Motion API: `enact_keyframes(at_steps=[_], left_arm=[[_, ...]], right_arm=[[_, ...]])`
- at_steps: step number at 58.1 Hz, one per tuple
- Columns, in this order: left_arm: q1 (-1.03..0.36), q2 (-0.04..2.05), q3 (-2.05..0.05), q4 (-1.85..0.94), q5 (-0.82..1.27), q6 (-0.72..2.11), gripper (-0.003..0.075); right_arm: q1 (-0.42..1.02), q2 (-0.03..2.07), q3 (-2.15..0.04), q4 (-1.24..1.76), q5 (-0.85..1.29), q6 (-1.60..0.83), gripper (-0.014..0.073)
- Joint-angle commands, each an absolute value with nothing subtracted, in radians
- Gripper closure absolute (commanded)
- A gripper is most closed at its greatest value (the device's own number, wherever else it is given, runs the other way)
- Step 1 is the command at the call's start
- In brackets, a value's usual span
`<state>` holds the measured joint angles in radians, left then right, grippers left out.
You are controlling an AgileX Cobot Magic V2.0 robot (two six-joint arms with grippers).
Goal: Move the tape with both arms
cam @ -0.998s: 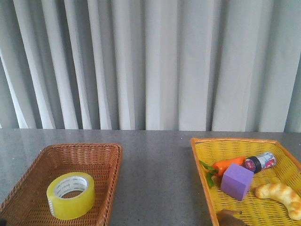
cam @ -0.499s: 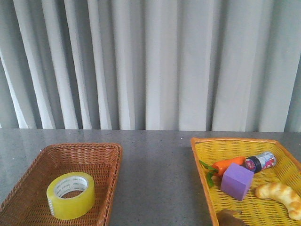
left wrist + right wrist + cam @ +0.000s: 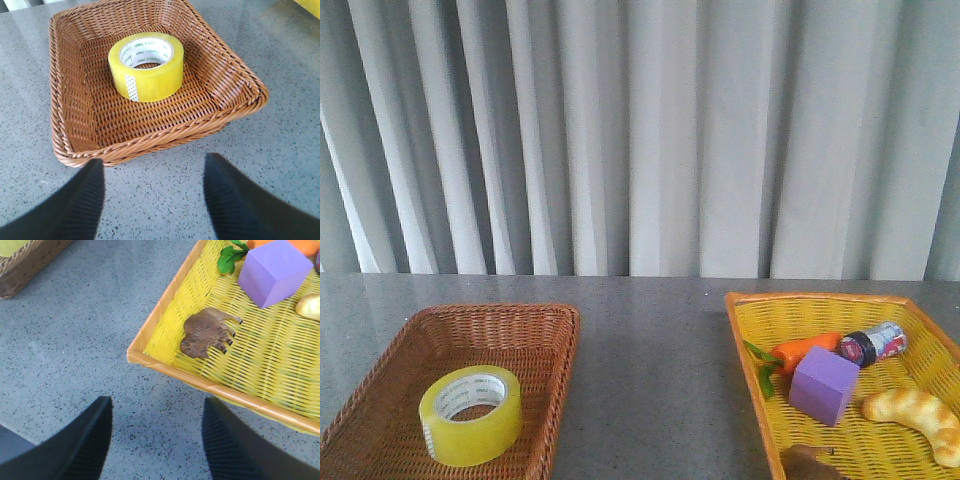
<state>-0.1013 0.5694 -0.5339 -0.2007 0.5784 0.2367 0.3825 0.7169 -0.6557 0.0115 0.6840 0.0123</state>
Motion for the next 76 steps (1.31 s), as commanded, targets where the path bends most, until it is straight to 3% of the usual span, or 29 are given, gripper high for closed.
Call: enact_keyframes(at_steps=[1,17,50,62,76], left_arm=[[-0.101,0.573,-0.560,-0.215,0.512,0.227,0.0445],[-0.101,0.573,-0.560,-0.215,0.509,0.227,0.0729],[-0.101,0.571,-0.558,-0.215,0.508,0.227,0.0727],[-0.101,0.340,-0.432,-0.178,0.464,0.223,0.0727],[-0.101,0.047,-0.244,-0.179,0.217,0.167,0.0727]], right_arm=[[0.377,0.713,-0.683,0.011,0.619,0.000,0.0284],[0.377,0.713,-0.683,0.012,0.624,0.000,0.0585],[0.377,0.713,-0.683,0.012,0.626,0.000,0.0601],[0.377,0.713,-0.683,0.008,0.626,0.000,0.0601],[0.377,0.713,-0.683,0.011,0.626,0.000,0.0601]])
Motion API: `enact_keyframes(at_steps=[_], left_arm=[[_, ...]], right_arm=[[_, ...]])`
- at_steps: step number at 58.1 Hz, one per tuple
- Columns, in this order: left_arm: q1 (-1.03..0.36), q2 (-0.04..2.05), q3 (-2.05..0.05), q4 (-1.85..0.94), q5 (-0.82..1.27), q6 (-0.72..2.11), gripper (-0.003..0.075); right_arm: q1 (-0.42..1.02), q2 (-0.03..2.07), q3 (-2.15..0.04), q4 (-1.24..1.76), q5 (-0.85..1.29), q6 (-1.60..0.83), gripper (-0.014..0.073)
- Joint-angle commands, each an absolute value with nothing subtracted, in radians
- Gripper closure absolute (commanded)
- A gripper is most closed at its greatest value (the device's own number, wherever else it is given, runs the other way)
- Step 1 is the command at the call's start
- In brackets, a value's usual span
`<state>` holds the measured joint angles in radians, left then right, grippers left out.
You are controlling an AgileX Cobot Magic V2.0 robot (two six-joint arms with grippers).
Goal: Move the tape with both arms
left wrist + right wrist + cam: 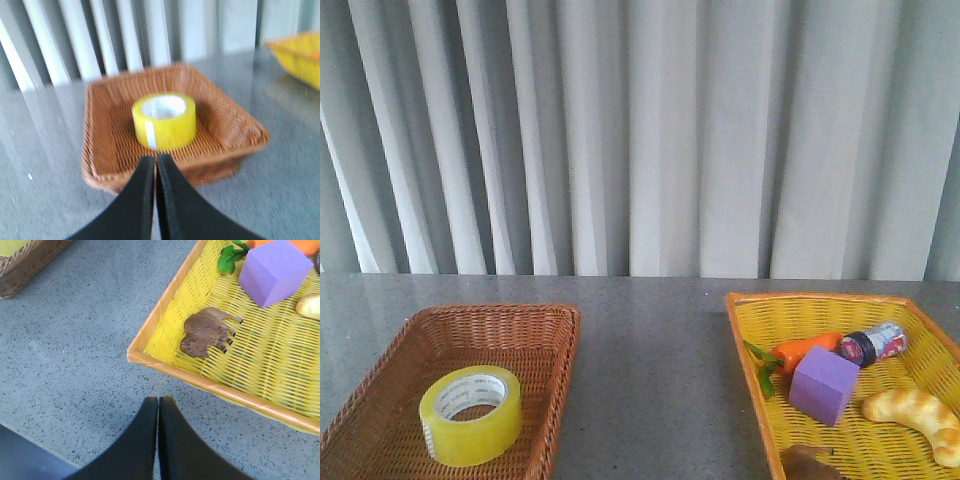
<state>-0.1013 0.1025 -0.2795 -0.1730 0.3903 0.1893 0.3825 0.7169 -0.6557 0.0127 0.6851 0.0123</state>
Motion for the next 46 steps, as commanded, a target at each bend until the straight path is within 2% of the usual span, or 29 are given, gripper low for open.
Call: enact_keyframes(at_steps=[1,7,19,25,29,46], left_arm=[[-0.101,0.032,-0.227,-0.177,0.195,0.167,0.0727],[-0.101,-0.033,-0.152,-0.134,0.109,0.128,0.0727],[-0.101,-0.028,-0.056,0.052,0.000,-0.102,0.0727],[-0.101,-0.028,0.022,0.049,-0.095,-0.126,0.0727],[-0.101,-0.028,0.013,0.030,-0.045,-0.126,0.0727],[-0.101,-0.027,0.016,0.027,-0.056,-0.125,0.0727]], right_arm=[[0.377,0.713,-0.683,0.011,0.626,0.000,0.0601],[0.377,0.713,-0.683,0.011,0.626,0.000,0.0601],[0.377,0.713,-0.683,0.011,0.627,0.000,0.0601],[0.377,0.713,-0.683,0.011,0.627,0.000,0.0601],[0.377,0.713,-0.683,0.011,0.628,0.000,0.0601],[0.377,0.713,-0.683,0.011,0.627,0.000,0.0601]])
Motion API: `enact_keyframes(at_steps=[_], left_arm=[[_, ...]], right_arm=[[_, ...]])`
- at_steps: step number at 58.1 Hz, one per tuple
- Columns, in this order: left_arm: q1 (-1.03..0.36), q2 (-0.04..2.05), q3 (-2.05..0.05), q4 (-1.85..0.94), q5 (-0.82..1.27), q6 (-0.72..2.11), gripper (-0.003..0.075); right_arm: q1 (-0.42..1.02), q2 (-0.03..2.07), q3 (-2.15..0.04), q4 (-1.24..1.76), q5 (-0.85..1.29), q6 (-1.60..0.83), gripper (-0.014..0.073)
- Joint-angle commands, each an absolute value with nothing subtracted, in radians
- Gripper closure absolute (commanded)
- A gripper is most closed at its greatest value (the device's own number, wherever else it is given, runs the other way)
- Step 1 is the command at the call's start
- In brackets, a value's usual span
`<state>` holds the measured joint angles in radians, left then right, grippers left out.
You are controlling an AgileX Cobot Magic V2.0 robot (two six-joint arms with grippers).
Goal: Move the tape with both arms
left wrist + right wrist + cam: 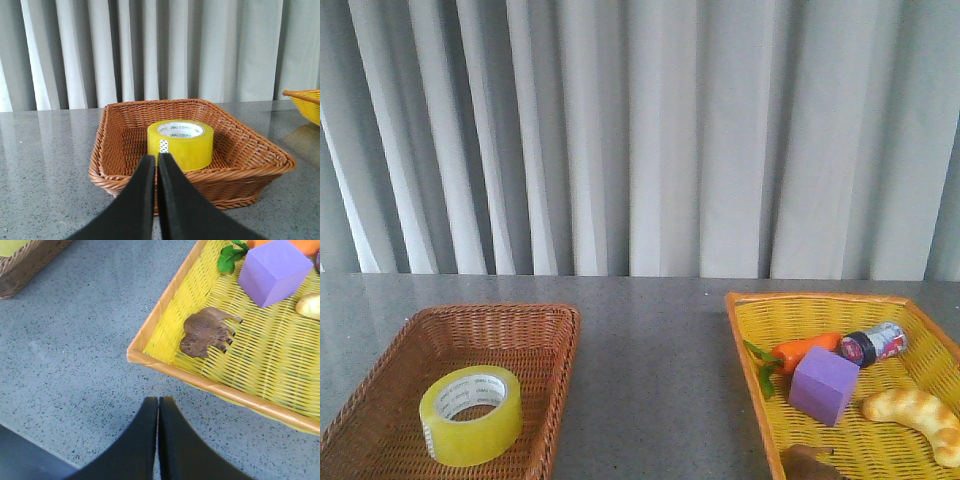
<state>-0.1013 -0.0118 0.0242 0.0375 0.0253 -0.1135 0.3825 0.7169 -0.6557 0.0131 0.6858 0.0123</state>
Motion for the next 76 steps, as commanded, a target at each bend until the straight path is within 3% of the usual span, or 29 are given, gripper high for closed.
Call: enact_keyframes(at_steps=[1,31,53,64,76], left_arm=[[-0.101,-0.027,0.016,0.027,-0.056,-0.125,0.0727],[-0.101,-0.027,0.016,0.028,-0.055,-0.125,0.0727],[-0.101,-0.027,0.015,0.028,-0.055,-0.125,0.0727],[-0.101,-0.027,0.015,0.028,-0.055,-0.125,0.0727],[-0.101,-0.027,0.015,0.028,-0.055,-0.125,0.0727]], right_arm=[[0.377,0.713,-0.683,0.011,0.627,0.000,0.0601],[0.378,0.692,-0.647,0.010,0.587,0.000,0.0601],[0.072,0.264,-0.204,0.039,0.080,-0.006,0.0599],[-0.017,0.056,-0.067,0.062,0.017,-0.010,0.0599],[-0.018,-0.023,0.025,0.054,0.000,-0.021,0.0599]])
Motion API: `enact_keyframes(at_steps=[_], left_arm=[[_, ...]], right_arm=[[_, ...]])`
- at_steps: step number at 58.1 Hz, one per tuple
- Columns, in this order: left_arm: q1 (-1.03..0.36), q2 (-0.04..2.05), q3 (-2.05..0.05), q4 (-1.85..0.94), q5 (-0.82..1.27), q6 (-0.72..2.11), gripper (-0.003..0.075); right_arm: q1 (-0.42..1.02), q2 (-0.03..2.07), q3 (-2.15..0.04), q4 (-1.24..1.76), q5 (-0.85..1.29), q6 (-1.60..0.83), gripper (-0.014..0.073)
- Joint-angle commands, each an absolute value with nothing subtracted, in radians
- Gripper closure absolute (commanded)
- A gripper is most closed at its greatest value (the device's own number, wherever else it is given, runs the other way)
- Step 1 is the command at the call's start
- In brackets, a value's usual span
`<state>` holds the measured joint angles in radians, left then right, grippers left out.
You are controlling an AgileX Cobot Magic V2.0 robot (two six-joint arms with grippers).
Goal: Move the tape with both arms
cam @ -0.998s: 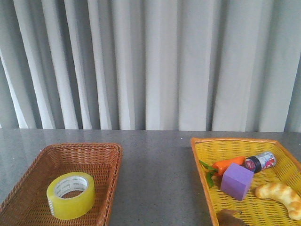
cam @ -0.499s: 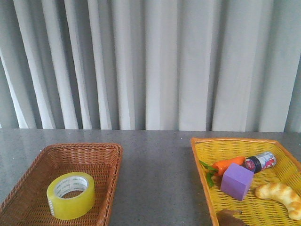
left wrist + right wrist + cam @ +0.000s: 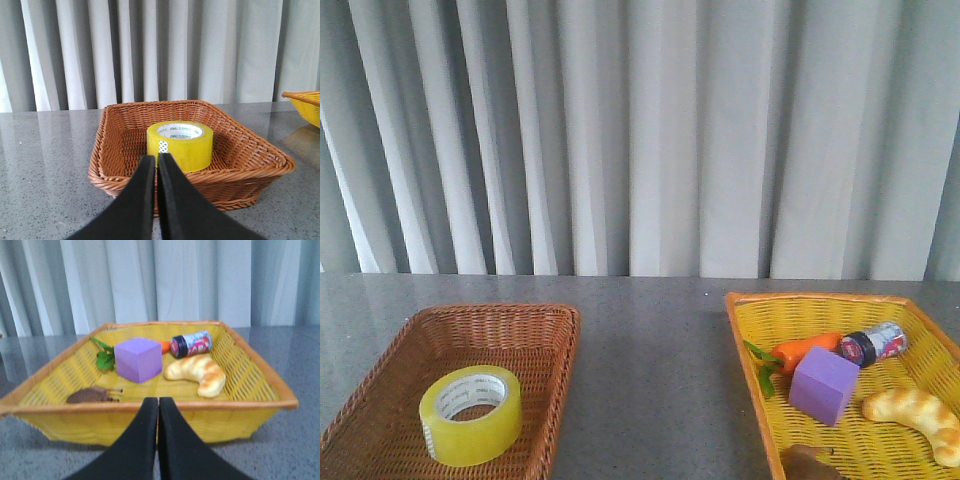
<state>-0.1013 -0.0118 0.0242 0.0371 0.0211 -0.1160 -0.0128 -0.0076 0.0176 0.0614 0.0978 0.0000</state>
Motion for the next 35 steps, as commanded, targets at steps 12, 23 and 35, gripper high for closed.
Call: enact_keyframes(at_steps=[12,23,35], left_arm=[[-0.101,-0.027,0.015,0.028,-0.055,-0.125,0.0725],[-0.101,-0.027,0.015,0.028,-0.055,-0.125,0.0725],[-0.101,-0.027,0.015,0.028,-0.055,-0.125,0.0725]], right_arm=[[-0.018,-0.021,0.031,0.057,0.017,-0.021,0.0599],[-0.018,-0.021,0.031,0.057,0.017,-0.021,0.0599],[-0.018,-0.021,0.031,0.057,0.018,-0.021,0.0599]])
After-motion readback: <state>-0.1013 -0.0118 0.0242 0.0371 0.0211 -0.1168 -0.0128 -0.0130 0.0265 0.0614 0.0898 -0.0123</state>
